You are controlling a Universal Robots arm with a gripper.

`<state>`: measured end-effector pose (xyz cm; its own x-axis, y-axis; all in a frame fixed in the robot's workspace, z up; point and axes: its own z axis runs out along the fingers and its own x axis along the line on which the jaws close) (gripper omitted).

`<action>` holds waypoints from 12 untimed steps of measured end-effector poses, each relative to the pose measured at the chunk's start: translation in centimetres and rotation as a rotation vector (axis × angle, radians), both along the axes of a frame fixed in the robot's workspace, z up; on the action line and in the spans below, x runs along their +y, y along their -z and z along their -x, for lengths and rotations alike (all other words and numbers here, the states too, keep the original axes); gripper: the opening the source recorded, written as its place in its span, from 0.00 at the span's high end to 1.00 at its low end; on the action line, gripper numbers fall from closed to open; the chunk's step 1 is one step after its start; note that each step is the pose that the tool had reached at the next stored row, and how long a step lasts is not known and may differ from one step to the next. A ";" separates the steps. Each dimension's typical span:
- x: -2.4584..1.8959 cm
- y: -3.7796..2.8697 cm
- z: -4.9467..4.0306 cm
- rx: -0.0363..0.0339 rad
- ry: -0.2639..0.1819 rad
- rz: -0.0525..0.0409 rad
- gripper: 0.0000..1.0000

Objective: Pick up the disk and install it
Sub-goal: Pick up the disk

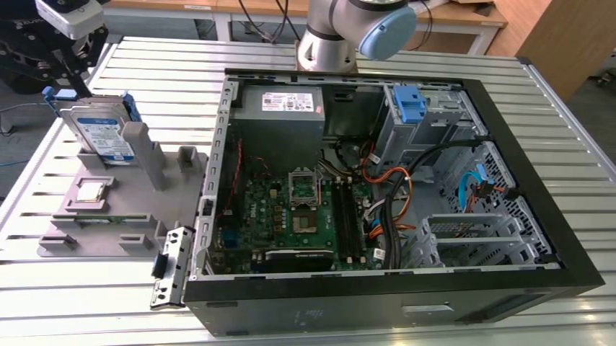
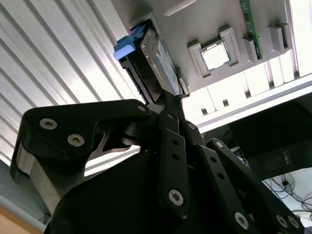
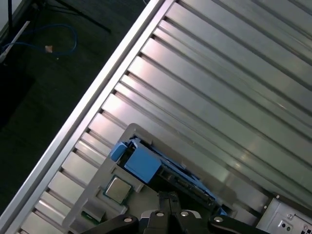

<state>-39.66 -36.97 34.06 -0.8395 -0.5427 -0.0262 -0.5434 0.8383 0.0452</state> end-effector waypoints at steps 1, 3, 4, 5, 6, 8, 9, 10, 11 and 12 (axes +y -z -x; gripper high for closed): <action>0.00 0.00 0.00 0.0002 -0.012 -0.0019 0.90; 0.00 0.01 0.00 0.0002 -0.035 -0.0086 0.90; 0.00 0.03 0.00 0.0000 -0.047 -0.0123 0.90; 0.00 0.04 0.00 0.0000 -0.059 -0.0153 0.90; 0.01 0.05 0.00 0.0001 -0.072 -0.0177 0.90; 0.01 0.05 0.00 0.0002 -0.097 -0.0209 0.90; 0.00 0.06 0.00 0.0003 -0.110 -0.0217 0.90; 0.00 0.06 0.00 0.0005 -0.123 -0.0226 0.90; 0.00 0.06 0.00 0.0005 -0.135 -0.0242 0.90; 0.00 0.07 0.00 0.0005 -0.148 -0.0261 0.90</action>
<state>-39.66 -36.98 33.99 -0.7501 -0.6600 -0.0415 -0.6612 0.7473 0.0662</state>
